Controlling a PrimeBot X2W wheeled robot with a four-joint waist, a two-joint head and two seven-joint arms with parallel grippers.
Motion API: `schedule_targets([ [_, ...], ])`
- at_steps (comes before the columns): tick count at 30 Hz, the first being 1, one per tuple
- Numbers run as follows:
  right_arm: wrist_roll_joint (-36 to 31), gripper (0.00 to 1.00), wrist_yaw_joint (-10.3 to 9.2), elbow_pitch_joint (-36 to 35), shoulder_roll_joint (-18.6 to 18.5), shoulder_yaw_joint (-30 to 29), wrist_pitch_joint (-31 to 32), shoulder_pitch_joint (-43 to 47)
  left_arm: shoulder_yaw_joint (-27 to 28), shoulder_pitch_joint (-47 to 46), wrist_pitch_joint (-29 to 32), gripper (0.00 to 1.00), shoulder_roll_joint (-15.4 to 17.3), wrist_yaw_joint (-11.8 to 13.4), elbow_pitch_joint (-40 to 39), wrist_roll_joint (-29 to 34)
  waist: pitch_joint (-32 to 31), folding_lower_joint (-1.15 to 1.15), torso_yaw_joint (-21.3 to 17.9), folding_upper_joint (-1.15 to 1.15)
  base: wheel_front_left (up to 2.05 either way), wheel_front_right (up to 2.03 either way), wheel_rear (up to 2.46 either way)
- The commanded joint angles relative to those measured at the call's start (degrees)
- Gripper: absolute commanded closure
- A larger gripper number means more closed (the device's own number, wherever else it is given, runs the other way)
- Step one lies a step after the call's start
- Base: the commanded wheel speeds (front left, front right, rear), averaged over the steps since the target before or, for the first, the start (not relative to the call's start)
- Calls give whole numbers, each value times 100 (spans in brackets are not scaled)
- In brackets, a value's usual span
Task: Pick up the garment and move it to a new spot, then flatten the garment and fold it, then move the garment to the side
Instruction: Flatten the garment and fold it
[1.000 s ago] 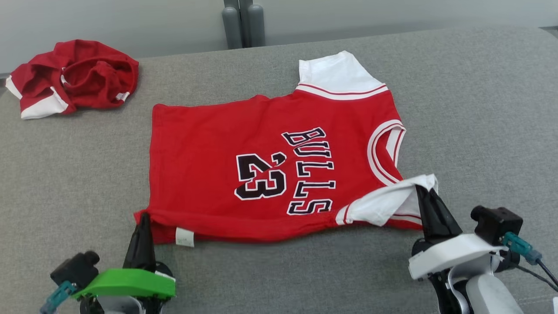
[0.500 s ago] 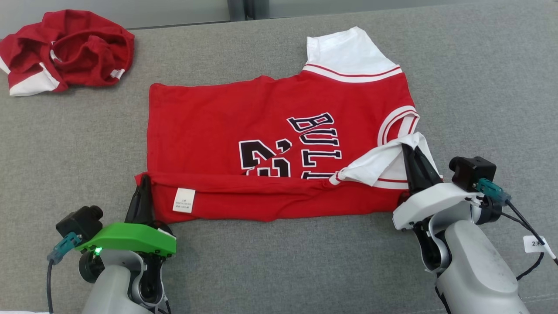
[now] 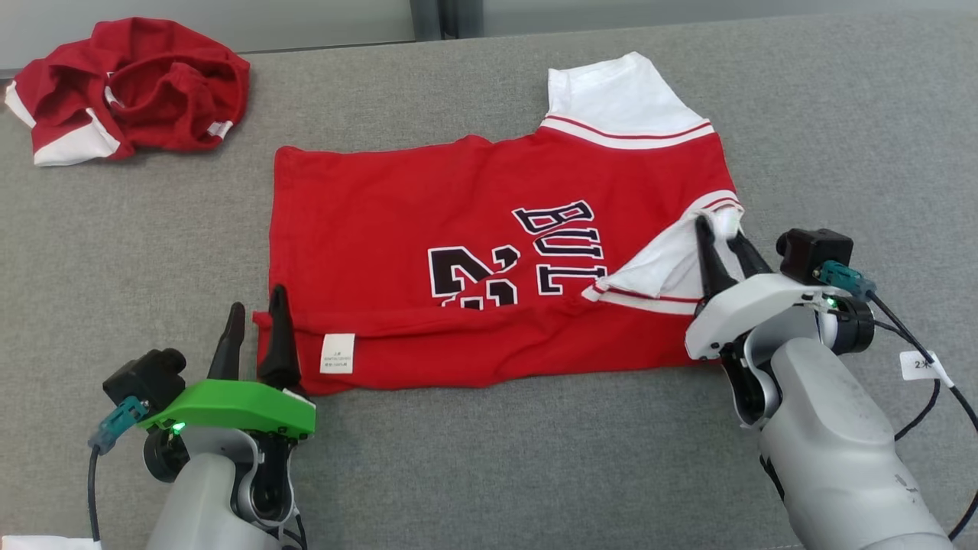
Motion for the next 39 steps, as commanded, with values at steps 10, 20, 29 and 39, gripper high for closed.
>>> schedule_targets([
  [10, 77, 0, -1, 436, -93, 25, -82, -362, 113, 881, 26, 0, 105, 22, -767, 11, -221, 0, 103, 0, 0, 0, 0],
  [20, -212, 0, -1, -1364, -153, -182, -89, 795, -32, 1711, 1104, 0, 371, 430, -1452, -124, -529, 0, 3, 0, 0, 0, 0],
  [29, -369, 0, -1, -2629, -45, -222, -90, 1860, -15, 1747, 1563, 0, 422, 850, -1626, -188, -502, 0, -300, 0, 0, 0, 0],
  [39, -534, 0, -1, -3268, -1, -359, 81, 2493, 110, 1553, 1651, 27, 509, 1152, -1371, -199, -347, 0, -541, 0, 0, 0, 0],
])
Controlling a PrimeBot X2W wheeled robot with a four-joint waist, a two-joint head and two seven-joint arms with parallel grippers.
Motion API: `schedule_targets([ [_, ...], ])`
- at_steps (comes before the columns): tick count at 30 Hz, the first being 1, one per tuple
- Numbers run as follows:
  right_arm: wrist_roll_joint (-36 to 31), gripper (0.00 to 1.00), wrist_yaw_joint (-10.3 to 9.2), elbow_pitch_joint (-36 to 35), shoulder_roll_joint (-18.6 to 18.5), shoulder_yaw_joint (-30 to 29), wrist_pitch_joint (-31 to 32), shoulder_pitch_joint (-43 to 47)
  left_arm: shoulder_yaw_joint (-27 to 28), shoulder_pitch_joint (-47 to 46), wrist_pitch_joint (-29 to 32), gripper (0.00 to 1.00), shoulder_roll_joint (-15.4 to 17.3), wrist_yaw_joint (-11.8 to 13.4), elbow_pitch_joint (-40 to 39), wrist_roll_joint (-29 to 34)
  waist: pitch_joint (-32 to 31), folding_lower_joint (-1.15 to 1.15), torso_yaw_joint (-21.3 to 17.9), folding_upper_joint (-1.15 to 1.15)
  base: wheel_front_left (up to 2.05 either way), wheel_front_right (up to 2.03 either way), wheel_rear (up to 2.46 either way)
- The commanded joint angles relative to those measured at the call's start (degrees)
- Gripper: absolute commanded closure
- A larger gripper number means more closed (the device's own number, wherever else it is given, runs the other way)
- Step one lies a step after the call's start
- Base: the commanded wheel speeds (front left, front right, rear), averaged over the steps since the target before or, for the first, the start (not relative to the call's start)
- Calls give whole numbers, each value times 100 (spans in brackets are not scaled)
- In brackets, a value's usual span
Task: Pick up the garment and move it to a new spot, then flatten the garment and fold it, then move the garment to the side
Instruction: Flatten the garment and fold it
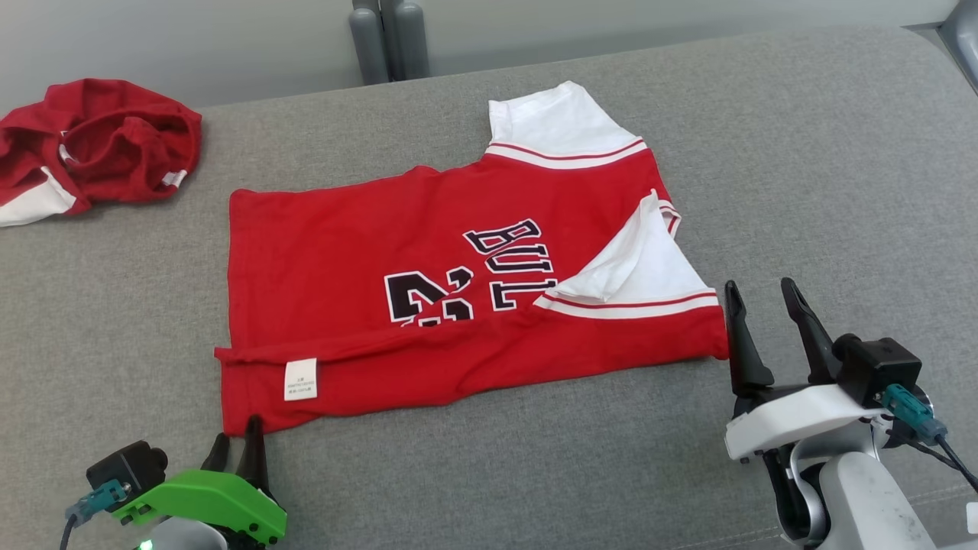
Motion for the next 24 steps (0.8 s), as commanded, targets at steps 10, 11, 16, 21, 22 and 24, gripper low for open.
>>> schedule_targets([
  [10, -8, 0, -1, -43, 5, -70, 437, 484, -68, -206, -141, 100, -38, -136, 64, -72, 50, 0, -20, 0, 0, 0, 0],
  [11, 30, 0, -1, 39, 6, -97, 484, 497, -74, -211, -186, 100, -42, -154, 44, -58, 48, 0, -7, 0, 0, 0, 0],
  [16, 139, 0, -1, 547, 7, -168, 547, 394, -75, -237, -320, 100, -29, -152, -69, 6, 41, 0, 89, 0, 0, 0, 0],
  [21, 398, 0, -1, 1148, 5, -108, 423, 43, -90, -245, -342, 100, -16, -138, -150, 17, 40, 0, 174, 0, 0, 0, 0],
  [22, 436, 0, -1, 1263, 4, -89, 393, -26, -91, -248, -343, 100, -15, -135, -152, 23, 38, 0, 189, 0, 0, 0, 0],
  [24, 527, 0, -1, 1577, 5, -37, 349, -202, -105, -246, -364, 100, -14, -136, -155, 25, 28, 0, 222, 0, 0, 0, 0],
])
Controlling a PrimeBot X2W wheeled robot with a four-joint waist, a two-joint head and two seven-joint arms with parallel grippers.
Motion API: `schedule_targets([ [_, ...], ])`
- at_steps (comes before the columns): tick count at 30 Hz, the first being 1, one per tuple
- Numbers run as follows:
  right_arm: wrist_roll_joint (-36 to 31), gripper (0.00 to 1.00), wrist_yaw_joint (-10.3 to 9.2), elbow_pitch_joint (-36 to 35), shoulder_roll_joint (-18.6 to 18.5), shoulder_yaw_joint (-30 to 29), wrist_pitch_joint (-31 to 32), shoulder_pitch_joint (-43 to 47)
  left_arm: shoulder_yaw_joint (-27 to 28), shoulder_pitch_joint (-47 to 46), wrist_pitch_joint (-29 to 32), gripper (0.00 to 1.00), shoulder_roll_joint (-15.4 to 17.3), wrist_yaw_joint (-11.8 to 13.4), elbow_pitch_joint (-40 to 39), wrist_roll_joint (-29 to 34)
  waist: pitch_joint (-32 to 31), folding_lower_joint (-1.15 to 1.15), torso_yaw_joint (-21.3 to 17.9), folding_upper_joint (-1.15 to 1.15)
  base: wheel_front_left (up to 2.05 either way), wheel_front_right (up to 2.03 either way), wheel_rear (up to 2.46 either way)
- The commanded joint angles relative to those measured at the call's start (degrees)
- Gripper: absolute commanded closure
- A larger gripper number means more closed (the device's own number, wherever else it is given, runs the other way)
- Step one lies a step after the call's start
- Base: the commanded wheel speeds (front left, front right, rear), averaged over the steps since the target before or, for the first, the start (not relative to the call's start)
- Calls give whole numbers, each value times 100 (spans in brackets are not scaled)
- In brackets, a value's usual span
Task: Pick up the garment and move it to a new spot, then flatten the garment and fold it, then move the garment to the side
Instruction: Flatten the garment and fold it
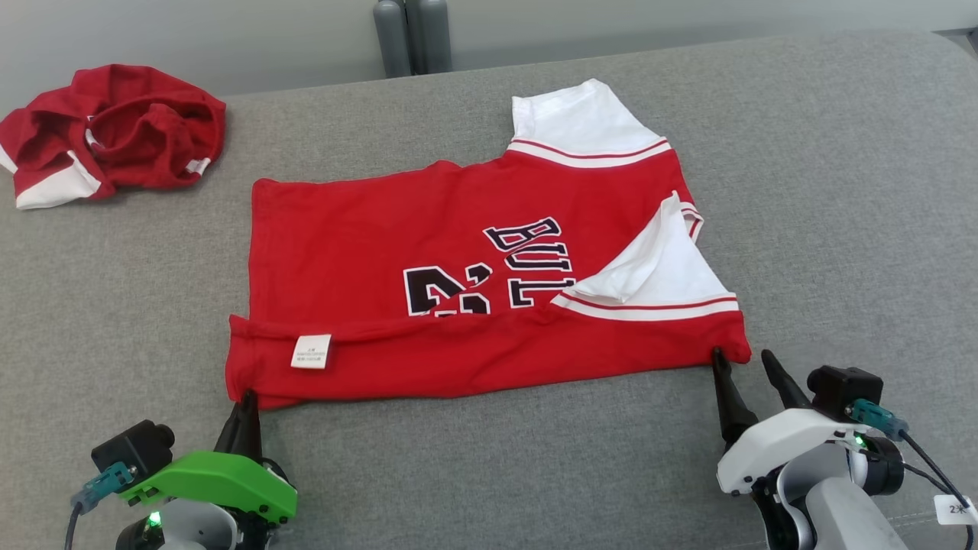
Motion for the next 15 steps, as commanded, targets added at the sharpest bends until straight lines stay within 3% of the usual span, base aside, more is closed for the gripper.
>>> schedule_targets([
  [1, 49, 0, -2, 197, -6, 35, -34, -127, 9, -58, -36, 100, 35, 7, -14, 17, -14, 0, 32, 0, 0, 0, 0],
  [4, 124, 0, -2, 744, -7, 82, -82, -407, -5, -23, -58, 100, 28, 9, -14, 9, -37, 0, 80, 0, 0, 0, 0],
  [5, 113, 11, -2, 879, -8, 82, -107, -480, -4, -11, -69, 100, 30, 5, -5, 1, -46, 0, 89, 0, 0, 0, 0],
  [7, 187, 47, -2, 1097, -6, 100, -147, -607, -9, 5, -73, 100, 30, 1, 9, -8, -63, 0, 100, 0, 0, 0, 0],
  [10, 213, 71, -2, 1370, -7, 146, -206, -747, -13, 34, -103, 100, 24, -4, 15, -22, -95, 0, 111, 0, 0, 0, 0],
  [12, 261, 97, -2, 1488, -7, 192, -249, -833, -21, 61, -135, 100, 21, -17, -2, -13, -120, 0, 117, 0, 0, 0, 0],
  [15, 235, 100, -2, 1504, -9, 105, -356, -882, -37, 113, -201, 100, 39, -60, -69, -2, -161, 0, 122, 0, 0, 0, 0],
])
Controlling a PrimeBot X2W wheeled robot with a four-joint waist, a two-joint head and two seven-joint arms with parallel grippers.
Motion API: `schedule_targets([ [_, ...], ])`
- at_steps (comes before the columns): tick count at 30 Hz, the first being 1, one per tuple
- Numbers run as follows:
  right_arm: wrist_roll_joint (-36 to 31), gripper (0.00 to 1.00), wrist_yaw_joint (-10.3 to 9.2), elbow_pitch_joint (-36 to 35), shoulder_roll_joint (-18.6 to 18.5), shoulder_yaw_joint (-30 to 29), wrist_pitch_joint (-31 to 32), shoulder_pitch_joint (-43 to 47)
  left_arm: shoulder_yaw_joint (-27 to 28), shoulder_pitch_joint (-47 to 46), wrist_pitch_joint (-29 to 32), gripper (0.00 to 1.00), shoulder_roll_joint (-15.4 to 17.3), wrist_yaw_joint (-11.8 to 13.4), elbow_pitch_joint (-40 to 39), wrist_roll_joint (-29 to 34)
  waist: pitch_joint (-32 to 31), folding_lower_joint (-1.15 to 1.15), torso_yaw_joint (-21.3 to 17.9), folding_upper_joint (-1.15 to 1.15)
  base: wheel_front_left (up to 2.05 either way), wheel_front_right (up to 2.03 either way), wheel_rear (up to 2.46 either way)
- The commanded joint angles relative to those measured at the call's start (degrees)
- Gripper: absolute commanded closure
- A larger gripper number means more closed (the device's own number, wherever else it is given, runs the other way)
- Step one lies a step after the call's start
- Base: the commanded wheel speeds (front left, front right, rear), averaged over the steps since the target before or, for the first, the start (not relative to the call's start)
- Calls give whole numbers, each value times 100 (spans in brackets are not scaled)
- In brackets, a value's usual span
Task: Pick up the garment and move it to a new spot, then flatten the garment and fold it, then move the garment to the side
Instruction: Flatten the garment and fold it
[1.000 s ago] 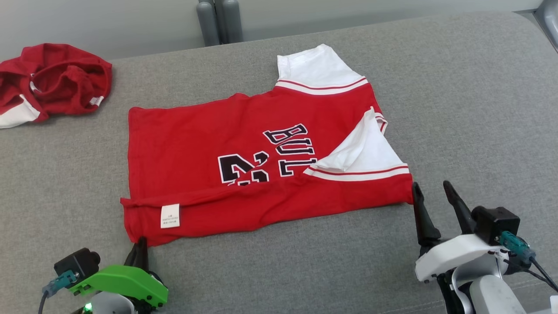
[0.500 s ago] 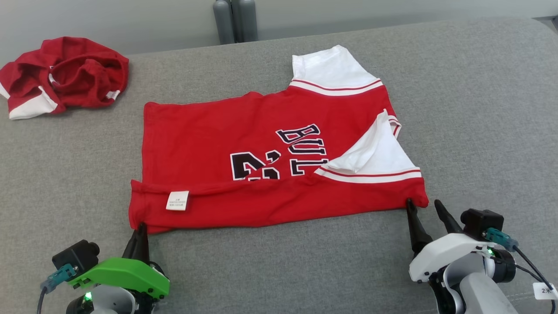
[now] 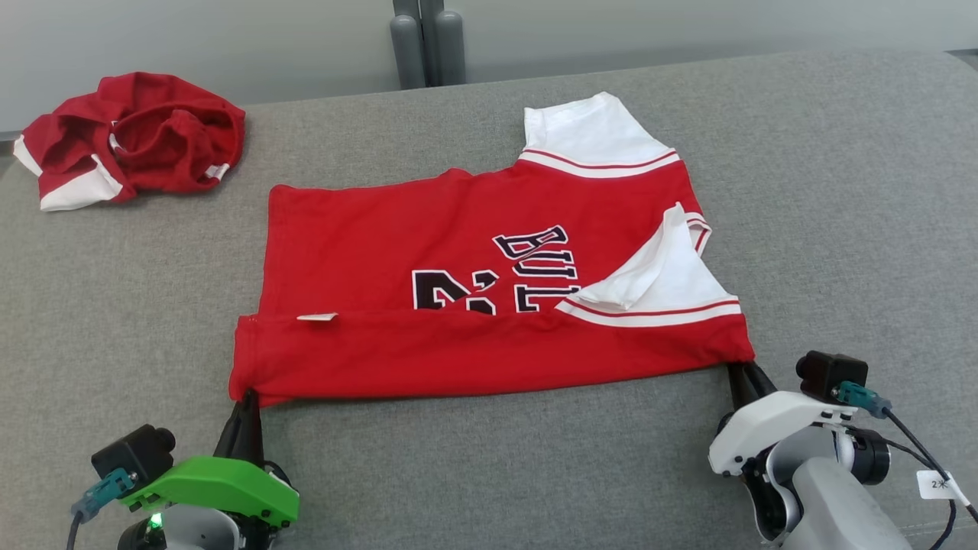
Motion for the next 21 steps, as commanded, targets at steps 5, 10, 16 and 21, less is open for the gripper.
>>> schedule_targets([
  [5, 56, 100, -2, -431, -130, -220, -135, 195, -49, 226, -96, 100, 67, -97, -391, 17, -103, 0, 14, 0, 0, 0, 0],
  [10, 261, 100, -2, -1367, -295, -479, 129, 823, -139, 649, -1, 100, 109, -53, -1138, 38, -133, 0, 16, 0, 0, 0, 0],
  [16, 280, 100, -2, -2345, -255, -786, 680, 1739, -273, 1274, 307, 100, 152, 141, -1497, -14, -50, 0, -32, 0, 0, 0, 0],
  [21, 179, 100, -3, -2775, -134, -998, 886, 2177, -352, 1510, 399, 100, 105, 219, -1310, -40, 21, 0, -68, 0, 0, 0, 0],
])
